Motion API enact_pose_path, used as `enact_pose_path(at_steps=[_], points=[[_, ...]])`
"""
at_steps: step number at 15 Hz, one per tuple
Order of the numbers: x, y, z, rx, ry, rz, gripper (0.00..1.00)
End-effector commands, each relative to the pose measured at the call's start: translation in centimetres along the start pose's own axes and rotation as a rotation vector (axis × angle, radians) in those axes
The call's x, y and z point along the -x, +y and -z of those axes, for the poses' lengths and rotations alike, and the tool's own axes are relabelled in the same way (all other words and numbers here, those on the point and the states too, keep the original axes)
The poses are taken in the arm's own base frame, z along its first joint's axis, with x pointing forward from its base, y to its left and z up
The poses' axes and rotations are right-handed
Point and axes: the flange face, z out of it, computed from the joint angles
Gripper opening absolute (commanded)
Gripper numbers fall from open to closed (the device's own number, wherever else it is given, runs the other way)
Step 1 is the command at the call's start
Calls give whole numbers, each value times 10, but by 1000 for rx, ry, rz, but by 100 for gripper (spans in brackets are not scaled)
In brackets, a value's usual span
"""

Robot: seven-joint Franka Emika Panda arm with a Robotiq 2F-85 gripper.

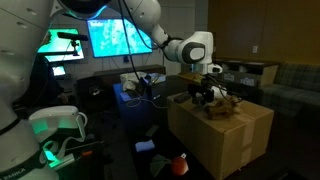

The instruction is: Swap the things on the box with the things on the table

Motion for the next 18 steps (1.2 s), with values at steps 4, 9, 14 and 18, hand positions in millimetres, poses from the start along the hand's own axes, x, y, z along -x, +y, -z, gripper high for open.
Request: enact_pose_path(at_steps=[4, 9, 14, 18], points=[[74, 37, 30, 12, -74, -86, 34], [131, 62, 23, 15, -125, -150, 34], [178, 79, -5, -2, -191, -197, 34], [185, 84, -13, -18, -160, -217, 34]])
